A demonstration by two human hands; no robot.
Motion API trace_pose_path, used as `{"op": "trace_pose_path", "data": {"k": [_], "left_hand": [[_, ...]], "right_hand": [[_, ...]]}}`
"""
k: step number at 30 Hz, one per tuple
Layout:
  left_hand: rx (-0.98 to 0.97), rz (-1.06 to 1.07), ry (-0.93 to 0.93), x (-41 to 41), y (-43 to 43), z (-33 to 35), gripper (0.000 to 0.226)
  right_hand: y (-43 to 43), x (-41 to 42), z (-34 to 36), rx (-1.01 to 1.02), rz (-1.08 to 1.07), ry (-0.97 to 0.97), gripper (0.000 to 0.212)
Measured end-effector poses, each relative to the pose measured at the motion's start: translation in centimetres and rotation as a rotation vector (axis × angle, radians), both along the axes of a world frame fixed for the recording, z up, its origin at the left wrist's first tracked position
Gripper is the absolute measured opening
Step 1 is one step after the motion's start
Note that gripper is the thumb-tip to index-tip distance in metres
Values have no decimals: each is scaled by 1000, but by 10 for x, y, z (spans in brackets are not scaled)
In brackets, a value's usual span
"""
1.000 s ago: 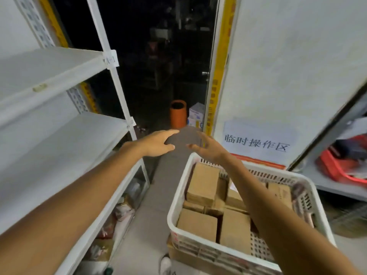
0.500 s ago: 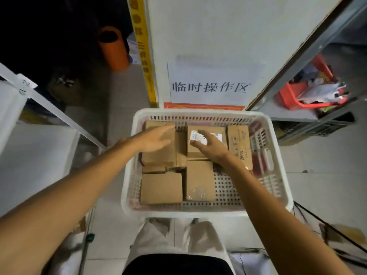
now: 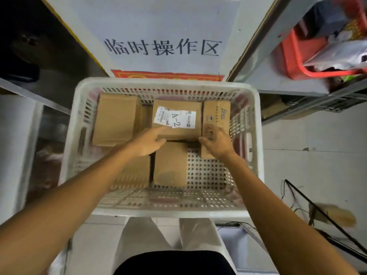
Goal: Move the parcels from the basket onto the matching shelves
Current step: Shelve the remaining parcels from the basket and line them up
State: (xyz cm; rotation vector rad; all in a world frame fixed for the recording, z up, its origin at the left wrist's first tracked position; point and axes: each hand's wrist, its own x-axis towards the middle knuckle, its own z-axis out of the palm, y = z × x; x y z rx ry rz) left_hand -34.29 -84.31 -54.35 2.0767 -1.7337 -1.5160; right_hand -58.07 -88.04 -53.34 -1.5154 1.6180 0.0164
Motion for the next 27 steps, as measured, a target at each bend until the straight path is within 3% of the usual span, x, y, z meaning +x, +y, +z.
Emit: {"op": "trace_pose_path", "data": {"k": [8,11,18,27], "left_hand": [[62,-73,101,-97,-30,-41,50],[32,-103,83,-117,-33,-54,49],[1,-131,24,-132,-16,-72,56],[-1,-151,21,-127,-10,-67,59]], "right_hand": [[2,-52,-41,6,-75,62,62],[9,-52,-58,33,-132,73,75],[29,-30,-90,-38,-199,138,109],[29,-21,-91,-46,-239,201,121]]}}
